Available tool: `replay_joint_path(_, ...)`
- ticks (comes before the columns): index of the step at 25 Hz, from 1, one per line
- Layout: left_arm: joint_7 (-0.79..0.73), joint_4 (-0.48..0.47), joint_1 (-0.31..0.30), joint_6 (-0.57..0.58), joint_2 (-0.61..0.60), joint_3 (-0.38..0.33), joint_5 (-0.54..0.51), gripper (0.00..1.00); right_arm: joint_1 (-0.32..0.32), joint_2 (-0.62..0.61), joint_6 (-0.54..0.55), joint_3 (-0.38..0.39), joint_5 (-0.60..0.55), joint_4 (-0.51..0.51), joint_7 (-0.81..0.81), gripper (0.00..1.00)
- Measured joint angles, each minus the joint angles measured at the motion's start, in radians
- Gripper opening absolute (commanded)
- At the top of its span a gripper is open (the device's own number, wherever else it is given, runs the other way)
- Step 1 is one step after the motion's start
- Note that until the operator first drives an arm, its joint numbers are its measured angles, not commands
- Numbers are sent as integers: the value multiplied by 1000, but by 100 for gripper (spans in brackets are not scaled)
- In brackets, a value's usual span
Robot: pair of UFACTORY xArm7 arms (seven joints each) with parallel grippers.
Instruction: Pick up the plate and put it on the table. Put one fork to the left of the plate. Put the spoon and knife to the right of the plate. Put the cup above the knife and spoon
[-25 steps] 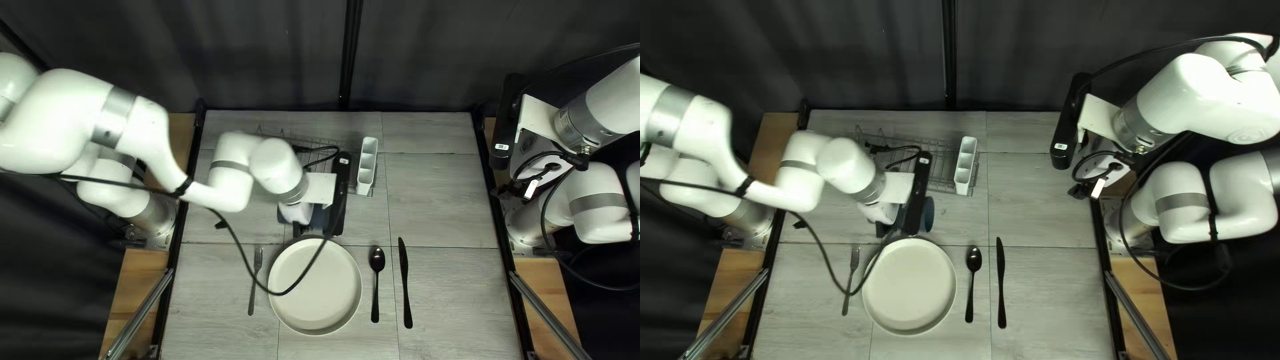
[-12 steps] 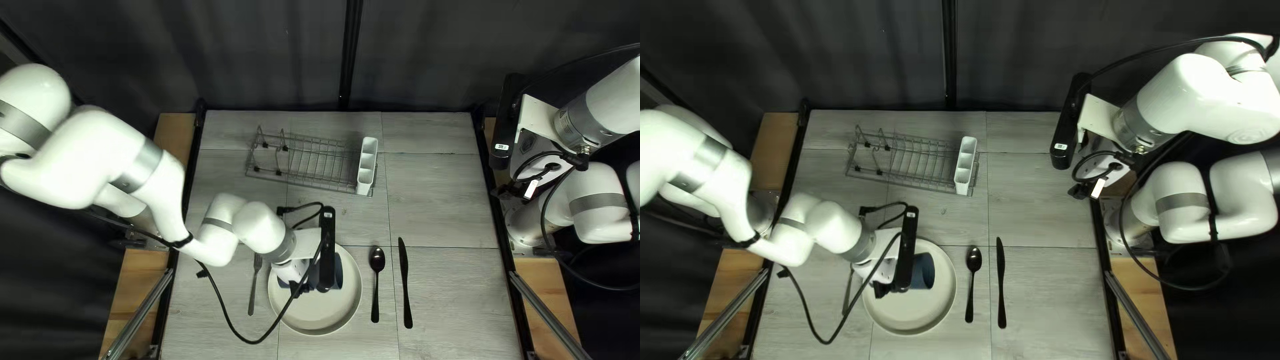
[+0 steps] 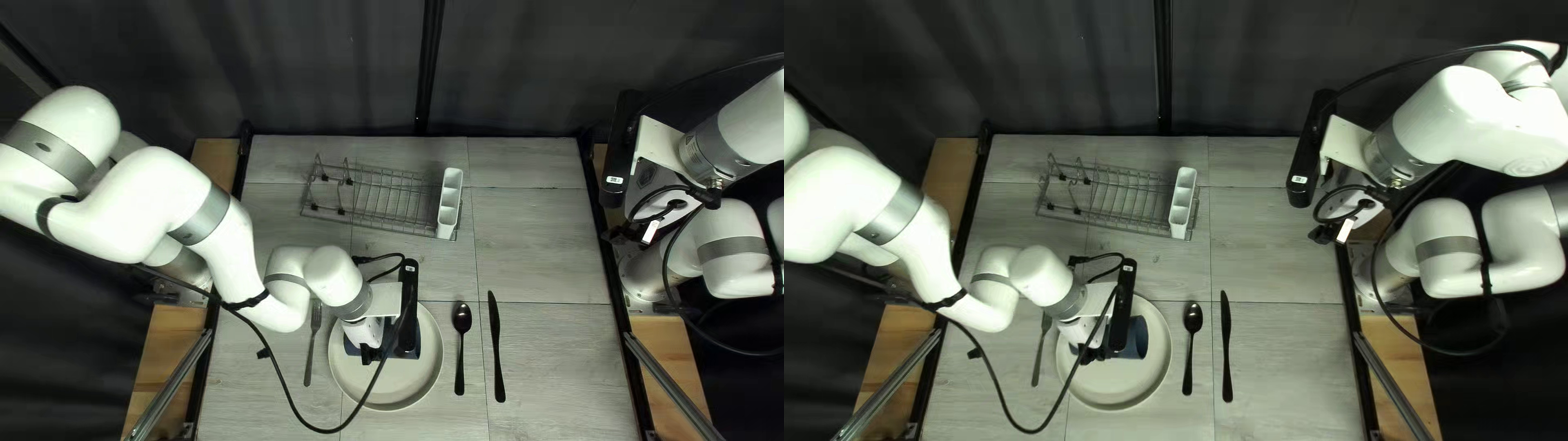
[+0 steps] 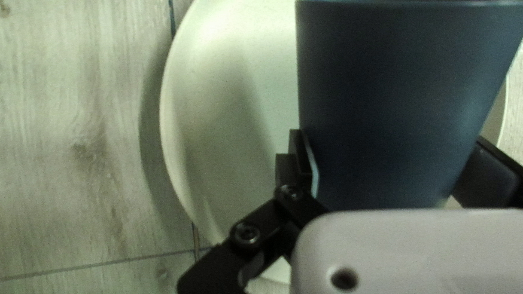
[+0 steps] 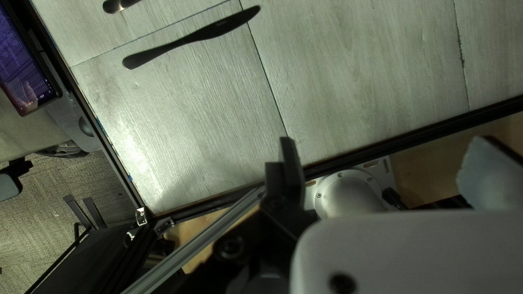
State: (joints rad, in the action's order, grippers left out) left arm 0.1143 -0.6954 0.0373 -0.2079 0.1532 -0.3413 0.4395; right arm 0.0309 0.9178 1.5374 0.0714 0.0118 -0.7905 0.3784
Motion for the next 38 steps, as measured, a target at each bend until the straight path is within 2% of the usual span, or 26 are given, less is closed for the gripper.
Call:
replay_joint_path(5,113,6,47,16,-7,-49,114,100,0,0,0,0,0,0,0,100)
replay_joint_path(10,70,36,74,-99,-140,-28,60,100,0,0,0,0,0,0,0,100)
replay_joint_path(12,49,47,101,-208,-233,-13,22,100,0,0,0,0,0,0,0,100)
replay_joint_path(16,30,36,166,-497,-423,40,-63,100,0,0,0,0,0,0,0,100)
replay_joint_path(21,37,-32,243,-878,-653,144,-162,100,0,0,0,0,0,0,0,100)
replay_joint_path(24,18,-105,287,-1099,-786,189,-221,100,0,0,0,0,0,0,0,100)
replay_joint_path(27,-12,-161,319,-1210,-864,211,-262,100,0,0,0,0,0,0,0,100)
replay_joint_path(30,-16,-168,323,-1223,-874,214,-267,100,-2,-3,-10,6,-2,4,-2,100)
replay_joint_path(33,-17,-169,323,-1225,-875,215,-268,100,-20,-53,-124,36,-8,36,-13,100)
replay_joint_path(35,-17,-169,323,-1225,-875,215,-268,100,-37,-111,-249,66,-12,70,-26,100)
replay_joint_path(38,-17,-169,323,-1225,-875,215,-268,100,-55,-268,-476,135,-53,121,-39,100)
